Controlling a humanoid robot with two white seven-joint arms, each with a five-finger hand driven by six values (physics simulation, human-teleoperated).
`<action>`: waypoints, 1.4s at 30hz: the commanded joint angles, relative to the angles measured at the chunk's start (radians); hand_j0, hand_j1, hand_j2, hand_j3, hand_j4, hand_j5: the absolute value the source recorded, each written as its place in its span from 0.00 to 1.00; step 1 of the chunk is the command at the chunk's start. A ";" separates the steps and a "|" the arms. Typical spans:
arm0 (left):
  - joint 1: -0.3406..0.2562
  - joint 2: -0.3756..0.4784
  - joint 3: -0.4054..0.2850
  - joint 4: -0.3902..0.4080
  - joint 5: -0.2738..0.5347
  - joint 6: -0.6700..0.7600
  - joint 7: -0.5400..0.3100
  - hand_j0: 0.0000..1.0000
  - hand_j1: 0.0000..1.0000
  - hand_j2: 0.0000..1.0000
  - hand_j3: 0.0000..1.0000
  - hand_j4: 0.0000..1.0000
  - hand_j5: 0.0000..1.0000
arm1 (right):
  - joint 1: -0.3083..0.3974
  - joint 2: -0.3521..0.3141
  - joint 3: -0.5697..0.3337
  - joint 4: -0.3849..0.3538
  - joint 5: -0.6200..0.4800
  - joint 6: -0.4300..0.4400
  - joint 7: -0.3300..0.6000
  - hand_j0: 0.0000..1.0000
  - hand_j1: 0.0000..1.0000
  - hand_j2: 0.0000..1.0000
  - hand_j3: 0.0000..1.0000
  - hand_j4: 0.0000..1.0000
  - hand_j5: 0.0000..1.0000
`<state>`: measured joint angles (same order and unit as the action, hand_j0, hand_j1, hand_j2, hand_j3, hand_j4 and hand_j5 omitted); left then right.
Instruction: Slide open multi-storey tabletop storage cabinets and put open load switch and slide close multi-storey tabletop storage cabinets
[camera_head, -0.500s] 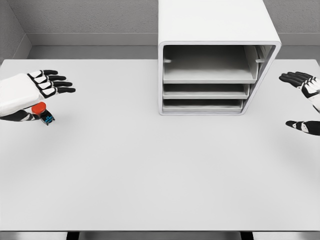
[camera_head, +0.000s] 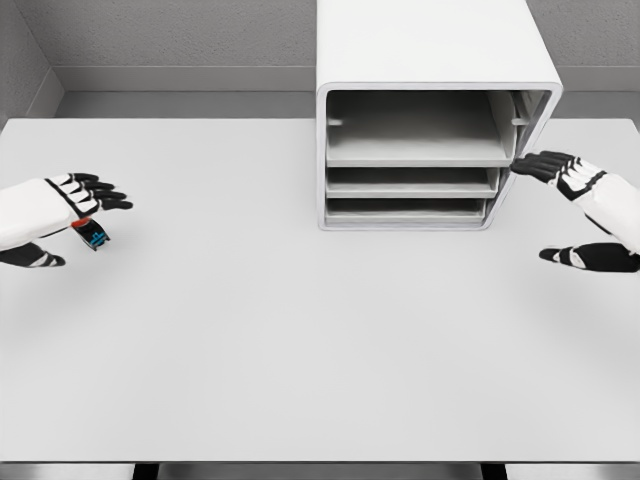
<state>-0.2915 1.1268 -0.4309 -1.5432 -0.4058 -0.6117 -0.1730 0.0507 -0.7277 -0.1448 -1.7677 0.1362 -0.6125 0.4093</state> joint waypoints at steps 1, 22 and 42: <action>-0.002 -0.018 -0.017 0.046 0.005 0.001 0.000 1.00 1.00 1.00 1.00 1.00 1.00 | -0.003 0.025 -0.009 -0.002 0.000 0.002 0.049 1.00 1.00 1.00 1.00 1.00 1.00; -0.242 -0.101 -0.269 0.258 0.002 0.001 -0.028 1.00 1.00 1.00 1.00 1.00 1.00 | -0.282 -0.075 0.272 -0.002 0.111 0.002 0.068 0.94 0.94 0.94 0.94 0.94 0.94; -0.324 -0.139 -0.313 0.342 -0.036 0.001 -0.039 0.79 0.79 0.79 0.79 0.79 0.79 | -0.517 0.071 0.450 0.192 0.226 0.002 0.102 0.93 0.93 0.93 0.93 0.93 0.93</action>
<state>-0.6166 0.9869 -0.7444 -1.2078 -0.4463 -0.6119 -0.2120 -0.4679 -0.6698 0.2829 -1.6221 0.3646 -0.6132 0.5109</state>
